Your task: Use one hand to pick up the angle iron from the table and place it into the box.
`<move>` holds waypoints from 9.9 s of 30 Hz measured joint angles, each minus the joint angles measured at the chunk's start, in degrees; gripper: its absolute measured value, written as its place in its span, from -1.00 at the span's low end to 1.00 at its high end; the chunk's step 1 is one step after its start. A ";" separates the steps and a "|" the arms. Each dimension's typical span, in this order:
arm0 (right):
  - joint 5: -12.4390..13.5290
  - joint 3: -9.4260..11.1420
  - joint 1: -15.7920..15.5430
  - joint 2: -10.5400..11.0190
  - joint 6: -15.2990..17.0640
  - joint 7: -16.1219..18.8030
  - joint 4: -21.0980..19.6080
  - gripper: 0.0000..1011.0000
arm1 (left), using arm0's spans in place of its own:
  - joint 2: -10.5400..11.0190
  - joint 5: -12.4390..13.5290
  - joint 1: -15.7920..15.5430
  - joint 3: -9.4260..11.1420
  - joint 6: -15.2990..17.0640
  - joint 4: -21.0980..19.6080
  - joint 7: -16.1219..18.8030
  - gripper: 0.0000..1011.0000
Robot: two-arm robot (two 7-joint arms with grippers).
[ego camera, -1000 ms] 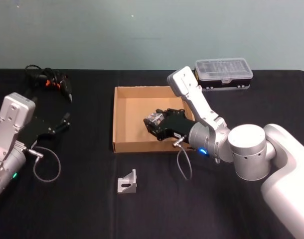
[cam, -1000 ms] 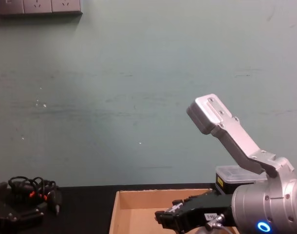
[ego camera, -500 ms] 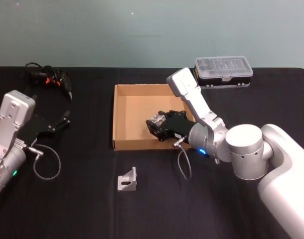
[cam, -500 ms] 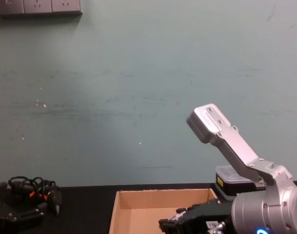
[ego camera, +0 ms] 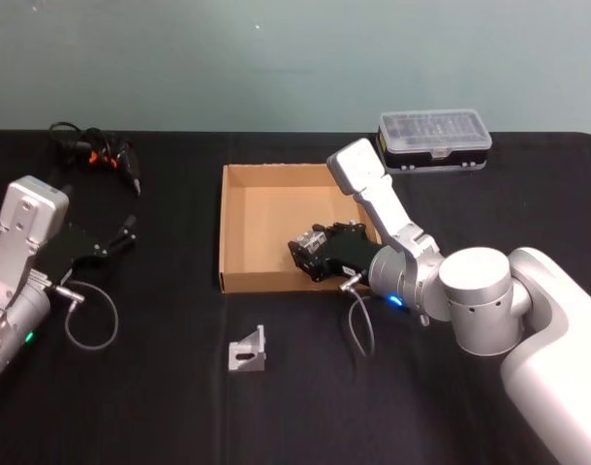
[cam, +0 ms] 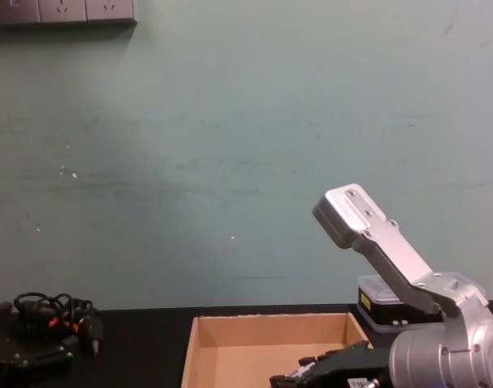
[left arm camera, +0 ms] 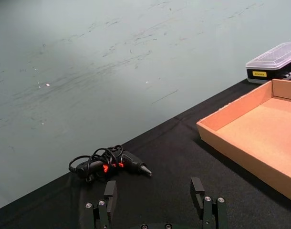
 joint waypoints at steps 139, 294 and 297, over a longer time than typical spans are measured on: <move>5.41 -12.50 -1.59 12.58 -7.24 18.99 -9.26 0.98 | 0.00 0.00 0.00 0.00 0.00 0.00 0.00 1.00; -1.18 -0.58 -0.11 -4.37 -4.50 -1.43 0.72 -0.02 | 0.00 0.00 0.00 0.00 0.00 0.00 0.00 1.00; -1.74 -0.51 0.00 -4.69 -4.31 -1.44 1.18 -0.02 | 0.00 0.00 0.00 0.00 0.00 0.00 0.00 1.00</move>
